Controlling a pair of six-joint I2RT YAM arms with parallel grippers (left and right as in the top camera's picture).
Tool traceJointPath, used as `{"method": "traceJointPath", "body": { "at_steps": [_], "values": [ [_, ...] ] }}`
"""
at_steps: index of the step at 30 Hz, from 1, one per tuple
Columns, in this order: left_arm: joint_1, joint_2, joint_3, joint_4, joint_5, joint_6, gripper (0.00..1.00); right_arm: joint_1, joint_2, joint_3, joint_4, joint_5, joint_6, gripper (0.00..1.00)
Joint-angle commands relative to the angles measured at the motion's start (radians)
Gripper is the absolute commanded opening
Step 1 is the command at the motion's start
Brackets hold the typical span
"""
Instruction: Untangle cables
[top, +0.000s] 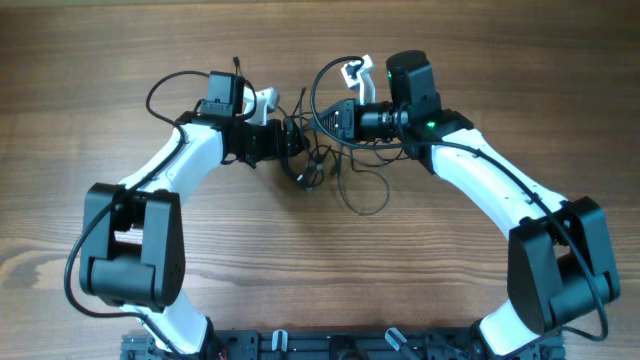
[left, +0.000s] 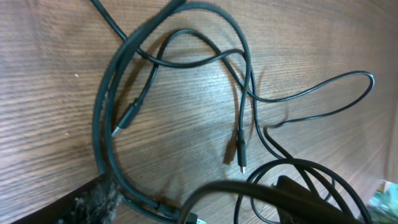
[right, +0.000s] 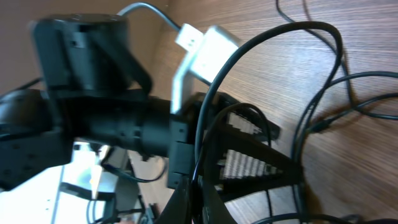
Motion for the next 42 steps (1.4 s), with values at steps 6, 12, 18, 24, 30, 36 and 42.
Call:
{"method": "traceJointPath", "body": {
  "at_steps": [6, 12, 18, 24, 30, 36, 42],
  "values": [
    [0.002, 0.021, -0.006, -0.034, 0.039, -0.011, 0.04, -0.059, 0.015, 0.000, 0.050, -0.102, 0.064, 0.04],
    [0.011, 0.002, -0.004, -0.076, 0.038, -0.006, 0.04, -0.059, 0.015, 0.000, -0.058, 0.108, -0.002, 0.37],
    [0.100, -0.225, -0.004, -0.104, 0.039, -0.053, 0.04, -0.059, 0.015, 0.000, -0.144, 0.220, -0.062, 0.57],
    [0.184, -0.543, 0.002, -0.020, 0.042, -0.074, 0.04, -0.059, 0.015, 0.000, -0.190, 0.225, -0.140, 0.67],
    [0.223, -0.826, 0.002, 0.262, -0.012, -0.226, 0.04, -0.059, 0.015, 0.000, -0.222, 0.273, -0.151, 0.85],
    [0.223, -0.917, 0.002, 0.227, -0.244, -0.268, 0.04, -0.059, 0.015, 0.000, -0.230, 0.273, -0.100, 0.86],
    [0.223, -0.904, 0.002, 0.196, -0.280, -0.279, 0.04, -0.057, 0.015, 0.000, -0.298, 0.270, 0.233, 0.36]
  ]
}}
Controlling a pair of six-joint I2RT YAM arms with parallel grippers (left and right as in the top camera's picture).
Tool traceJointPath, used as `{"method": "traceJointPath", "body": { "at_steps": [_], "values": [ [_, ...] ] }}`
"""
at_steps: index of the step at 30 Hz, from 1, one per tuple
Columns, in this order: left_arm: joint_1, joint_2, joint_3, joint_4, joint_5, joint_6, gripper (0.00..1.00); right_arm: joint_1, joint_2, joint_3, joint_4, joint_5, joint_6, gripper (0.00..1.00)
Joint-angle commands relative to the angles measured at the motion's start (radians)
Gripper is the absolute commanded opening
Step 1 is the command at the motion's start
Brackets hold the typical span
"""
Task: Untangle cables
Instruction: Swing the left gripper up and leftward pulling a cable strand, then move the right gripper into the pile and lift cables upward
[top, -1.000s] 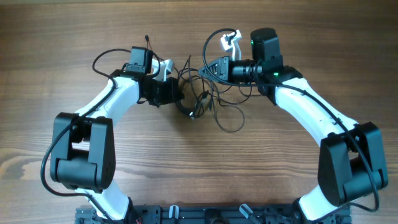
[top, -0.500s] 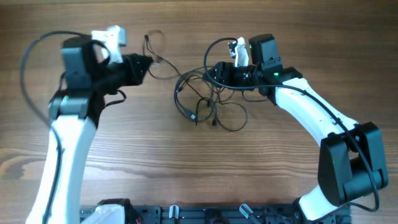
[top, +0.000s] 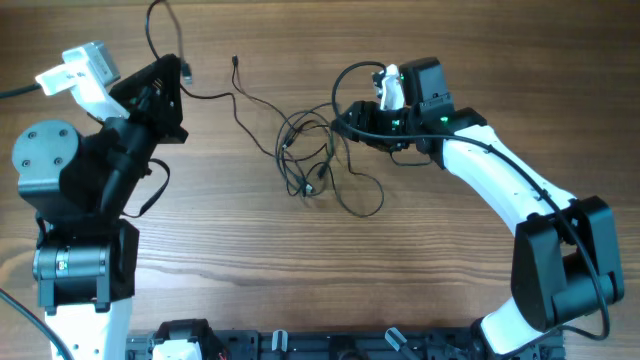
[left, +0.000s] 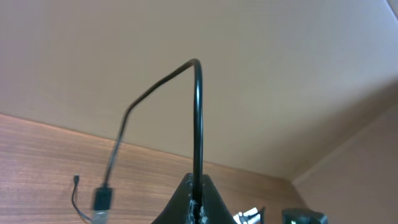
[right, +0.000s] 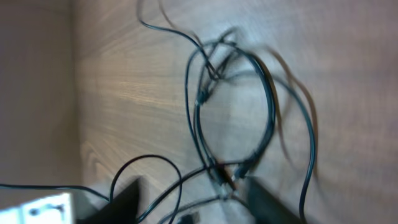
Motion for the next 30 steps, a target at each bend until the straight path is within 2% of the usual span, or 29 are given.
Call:
{"method": "traceJointPath", "body": {
  "at_steps": [1, 4, 6, 7, 9, 10, 11, 12, 13, 16, 18, 20, 22, 23, 24, 25, 27, 30],
  "values": [
    [0.006, 0.003, 0.007, 0.002, -0.037, -0.019, 0.04, 0.005, 0.015, -0.002, -0.036, 0.015, 0.245, 0.35],
    [0.006, 0.003, 0.007, -0.010, -0.037, -0.019, 0.04, 0.008, 0.015, -0.005, -0.037, 0.057, 0.284, 0.31],
    [0.006, 0.003, 0.007, -0.021, -0.037, -0.016, 0.04, 0.005, 0.015, -0.005, -0.038, 0.100, 0.285, 0.34],
    [0.007, 0.003, 0.007, -0.024, -0.040, -0.011, 0.04, 0.004, 0.015, -0.005, -0.030, 0.101, 0.287, 0.40],
    [0.013, 0.003, 0.007, -0.031, -0.057, -0.011, 0.04, 0.004, 0.015, -0.005, -0.024, 0.121, 0.246, 0.57],
    [0.024, 0.003, 0.007, -0.032, -0.059, -0.011, 0.04, 0.004, 0.015, -0.005, -0.043, 0.220, 0.173, 0.77],
    [0.034, 0.002, 0.007, -0.033, -0.059, -0.011, 0.04, 0.004, 0.015, -0.005, -0.090, 0.367, 0.145, 0.85],
    [0.037, 0.003, 0.007, -0.039, -0.059, -0.011, 0.04, 0.004, 0.015, -0.005, -0.159, 0.542, 0.128, 0.89],
    [0.037, 0.003, 0.007, -0.043, -0.059, -0.011, 0.04, 0.003, 0.015, -0.005, -0.177, 0.595, 0.068, 0.89],
    [0.037, 0.011, 0.007, -0.054, -0.059, -0.011, 0.04, 0.000, 0.015, 0.038, -0.239, 0.589, -0.002, 0.93],
    [0.037, 0.019, 0.007, -0.058, -0.059, -0.012, 0.04, 0.002, 0.015, 0.074, -0.269, 0.508, -0.015, 0.95],
    [0.037, 0.031, 0.007, -0.067, -0.058, -0.012, 0.04, 0.002, 0.015, 0.086, -0.234, 0.236, -0.050, 0.94],
    [0.037, 0.040, 0.007, -0.077, -0.059, -0.012, 0.04, 0.005, 0.018, 0.080, -0.183, -0.031, -0.012, 0.75],
    [0.037, 0.047, 0.007, -0.085, -0.058, -0.012, 0.04, 0.014, 0.019, 0.076, -0.173, -0.094, 0.080, 0.62],
    [0.037, 0.051, 0.007, -0.090, -0.059, -0.012, 0.04, 0.022, 0.020, 0.074, -0.171, -0.095, 0.126, 0.51],
    [0.037, 0.053, 0.007, -0.095, -0.059, -0.012, 0.04, 0.035, 0.021, 0.068, -0.163, -0.091, 0.164, 0.46],
    [0.037, 0.054, 0.007, -0.104, -0.059, -0.012, 0.04, 0.074, 0.027, 0.046, -0.124, -0.081, 0.253, 0.42],
    [0.037, 0.054, 0.007, -0.114, -0.059, -0.012, 0.04, 0.126, 0.034, 0.008, -0.068, -0.024, 0.369, 0.42]
  ]
}}
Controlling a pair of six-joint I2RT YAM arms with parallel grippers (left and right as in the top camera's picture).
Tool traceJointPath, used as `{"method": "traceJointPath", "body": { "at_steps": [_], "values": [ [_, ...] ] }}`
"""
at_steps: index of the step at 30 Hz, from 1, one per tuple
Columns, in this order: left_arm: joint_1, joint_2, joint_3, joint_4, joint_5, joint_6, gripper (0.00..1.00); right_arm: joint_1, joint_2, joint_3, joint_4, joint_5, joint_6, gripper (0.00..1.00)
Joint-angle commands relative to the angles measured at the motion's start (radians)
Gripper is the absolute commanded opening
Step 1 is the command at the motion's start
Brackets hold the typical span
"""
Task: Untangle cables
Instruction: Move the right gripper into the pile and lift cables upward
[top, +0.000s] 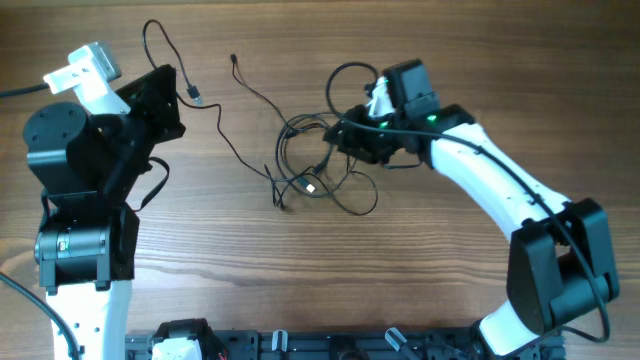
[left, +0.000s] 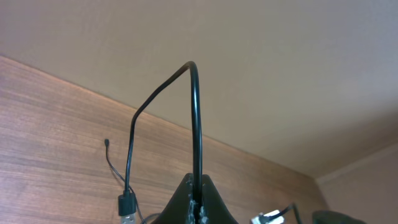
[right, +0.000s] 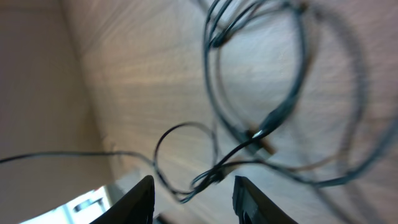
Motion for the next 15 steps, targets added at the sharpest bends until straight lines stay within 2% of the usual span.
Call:
{"method": "traceJointPath", "body": {
  "at_steps": [1, 9, 11, 13, 15],
  "values": [
    [0.007, 0.000, 0.007, -0.016, -0.013, 0.001, 0.04, 0.068, 0.036, -0.053, 0.038, 0.021, 0.201, 0.43],
    [0.007, 0.000, 0.007, -0.079, -0.013, 0.001, 0.04, 0.153, 0.059, -0.064, 0.095, 0.071, 0.286, 0.48],
    [0.007, 0.000, 0.007, -0.087, -0.013, 0.001, 0.04, 0.154, 0.061, -0.064, 0.095, 0.090, 0.286, 0.45],
    [0.007, 0.000, 0.007, -0.087, -0.013, 0.001, 0.04, 0.154, 0.061, -0.064, 0.096, 0.143, 0.286, 0.37],
    [0.007, 0.000, 0.007, -0.087, -0.013, 0.001, 0.04, 0.154, 0.062, -0.064, 0.095, 0.174, 0.286, 0.35]
  ]
}}
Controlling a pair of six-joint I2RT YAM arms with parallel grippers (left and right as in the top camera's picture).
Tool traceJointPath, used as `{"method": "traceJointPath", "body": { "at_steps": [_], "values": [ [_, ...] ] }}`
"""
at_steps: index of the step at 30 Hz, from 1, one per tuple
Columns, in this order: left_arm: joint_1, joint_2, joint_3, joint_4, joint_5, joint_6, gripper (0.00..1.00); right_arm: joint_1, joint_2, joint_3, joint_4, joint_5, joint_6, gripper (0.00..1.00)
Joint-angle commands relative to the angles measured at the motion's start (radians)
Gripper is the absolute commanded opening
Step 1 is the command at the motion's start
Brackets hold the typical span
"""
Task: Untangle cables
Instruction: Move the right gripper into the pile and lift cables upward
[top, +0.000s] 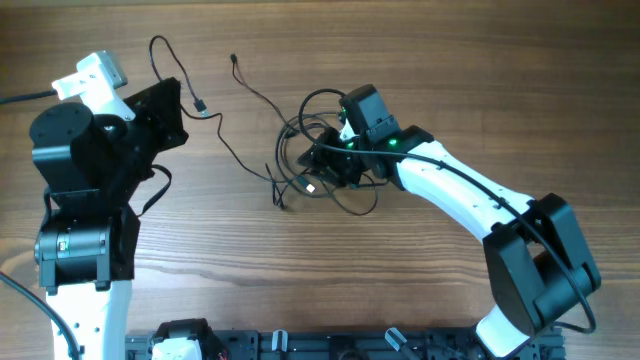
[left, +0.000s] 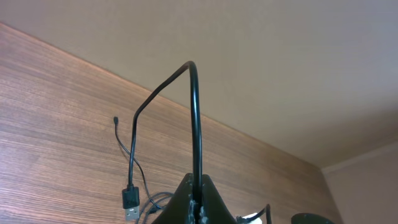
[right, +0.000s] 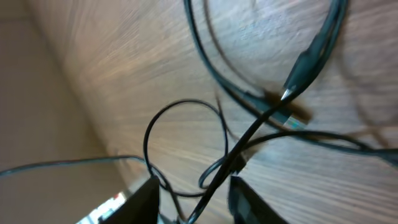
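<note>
A knot of black cables (top: 312, 170) lies mid-table. My right gripper (top: 322, 163) hangs over it; in the right wrist view the gripper (right: 194, 200) is open, with loose strands (right: 249, 134) and a plug (right: 306, 61) running between its fingers. At the far left my left gripper (top: 168, 98) is lifted and shut on one black cable (left: 194, 124), which arcs over and ends in a USB plug (left: 130, 200) hanging free. A thin cable (top: 245, 95) trails from the back of the table into the knot.
The wooden table (top: 320, 270) stretches around the knot. My left arm's tall body (top: 75, 200) stands at the left, and the right arm's white link (top: 450, 195) crosses the right half. A dark rail (top: 320, 345) runs along the front edge.
My right gripper has moved left from the knot's right side to sit over the knot. The left gripper still holds its cable at the far left, nearly unmoved.
Both grippers were close together at the knot mid-table. Then my left gripper stood raised at the far left with a cable in it and a strand drawn out of the knot, the right gripper by the knot's right side. Now the right gripper is over the knot.
</note>
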Motion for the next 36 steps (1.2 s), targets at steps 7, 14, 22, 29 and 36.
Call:
{"method": "traceJointPath", "body": {
  "at_steps": [7, 14, 22, 29, 36],
  "values": [
    [0.007, 0.000, 0.007, -0.001, -0.009, 0.001, 0.04, 0.008, 0.045, -0.012, 0.009, 0.084, 0.029, 0.34],
    [0.007, 0.000, 0.007, -0.015, -0.010, 0.001, 0.04, 0.045, 0.072, -0.012, 0.082, 0.101, -0.005, 0.04],
    [0.007, 0.049, 0.006, -0.102, -0.035, 0.000, 0.73, 0.039, -0.063, 0.110, -0.023, 0.175, -0.454, 0.04],
    [0.007, 0.223, 0.006, -0.171, 0.150, -0.029, 1.00, 0.039, -0.156, 0.475, -0.261, 0.245, -0.856, 0.04],
    [0.007, 0.406, 0.006, -0.188, 0.410, 0.013, 1.00, 0.039, -0.167, 0.624, -0.129, 0.256, -1.087, 0.04]
  ]
}}
